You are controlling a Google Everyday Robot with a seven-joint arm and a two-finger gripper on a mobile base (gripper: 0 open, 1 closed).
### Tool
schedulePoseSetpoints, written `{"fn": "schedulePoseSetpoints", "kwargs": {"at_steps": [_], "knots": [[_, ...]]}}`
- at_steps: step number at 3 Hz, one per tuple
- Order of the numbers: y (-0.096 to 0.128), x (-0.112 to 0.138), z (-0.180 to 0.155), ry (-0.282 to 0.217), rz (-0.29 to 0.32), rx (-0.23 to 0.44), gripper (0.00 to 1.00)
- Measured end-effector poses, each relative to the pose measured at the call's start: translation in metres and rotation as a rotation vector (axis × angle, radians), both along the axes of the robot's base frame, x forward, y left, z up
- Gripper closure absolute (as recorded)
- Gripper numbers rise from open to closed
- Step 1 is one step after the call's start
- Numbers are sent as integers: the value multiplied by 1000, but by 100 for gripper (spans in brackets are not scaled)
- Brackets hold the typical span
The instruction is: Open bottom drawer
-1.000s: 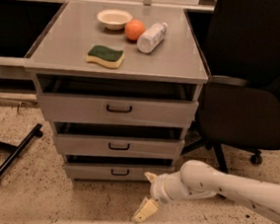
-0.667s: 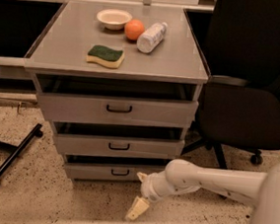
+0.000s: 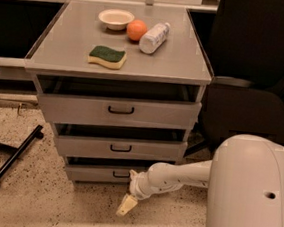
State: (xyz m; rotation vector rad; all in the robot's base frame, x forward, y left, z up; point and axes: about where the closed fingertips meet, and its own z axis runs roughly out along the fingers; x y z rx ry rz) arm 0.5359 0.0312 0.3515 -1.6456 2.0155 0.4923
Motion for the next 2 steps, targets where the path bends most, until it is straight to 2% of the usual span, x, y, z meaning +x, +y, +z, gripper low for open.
{"fn": "schedulePoseSetpoints", "kwargs": {"at_steps": [1,2], "knots": [[0,0,0,0,0,0,0],[2,9,-18,-1,-2,52,0]]}}
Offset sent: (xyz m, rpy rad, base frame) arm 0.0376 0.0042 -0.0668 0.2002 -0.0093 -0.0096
